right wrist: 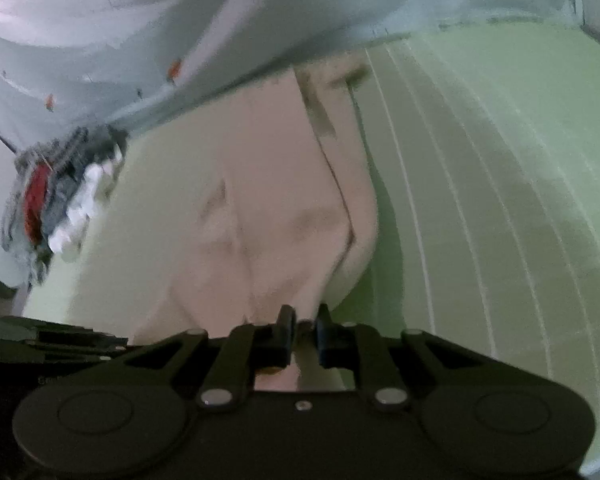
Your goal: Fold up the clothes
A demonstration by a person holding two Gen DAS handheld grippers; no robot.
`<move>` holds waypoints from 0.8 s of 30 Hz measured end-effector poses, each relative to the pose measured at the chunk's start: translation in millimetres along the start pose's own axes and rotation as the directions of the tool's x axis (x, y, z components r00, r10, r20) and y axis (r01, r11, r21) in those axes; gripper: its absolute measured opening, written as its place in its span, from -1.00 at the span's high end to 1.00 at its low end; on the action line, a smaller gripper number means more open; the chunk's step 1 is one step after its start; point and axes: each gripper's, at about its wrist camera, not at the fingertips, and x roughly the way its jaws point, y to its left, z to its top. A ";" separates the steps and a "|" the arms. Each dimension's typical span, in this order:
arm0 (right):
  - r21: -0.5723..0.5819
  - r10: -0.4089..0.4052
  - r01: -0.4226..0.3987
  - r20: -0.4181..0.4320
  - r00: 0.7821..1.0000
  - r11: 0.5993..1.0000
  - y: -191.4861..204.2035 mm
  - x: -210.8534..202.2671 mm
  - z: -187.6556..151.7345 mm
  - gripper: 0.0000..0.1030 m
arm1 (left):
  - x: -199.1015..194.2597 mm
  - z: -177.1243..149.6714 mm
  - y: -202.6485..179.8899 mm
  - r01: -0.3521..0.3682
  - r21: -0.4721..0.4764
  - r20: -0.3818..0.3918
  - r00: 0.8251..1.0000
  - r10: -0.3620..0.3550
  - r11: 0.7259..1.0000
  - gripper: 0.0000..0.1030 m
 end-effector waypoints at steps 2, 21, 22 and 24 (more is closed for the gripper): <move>0.005 0.014 -0.015 0.032 0.999 1.000 1.2 -3.4 12.8 0.78 | -11.9 10.7 -0.1 0.006 0.006 0.047 0.999 -0.006 1.000 0.76; -0.006 0.106 -0.107 0.228 0.968 0.994 8.8 41.8 162.1 0.81 | -47.7 162.9 41.9 0.033 -0.104 0.347 0.938 0.005 0.994 0.88; -0.008 0.109 -0.110 0.234 0.966 0.994 8.6 48.9 173.8 0.81 | -44.4 175.6 46.4 0.032 -0.109 0.356 0.934 0.008 0.994 0.88; -0.016 0.107 -0.107 0.239 0.965 0.994 7.9 65.0 194.0 0.81 | -34.4 201.4 56.2 0.035 -0.121 0.366 0.930 0.011 0.992 0.90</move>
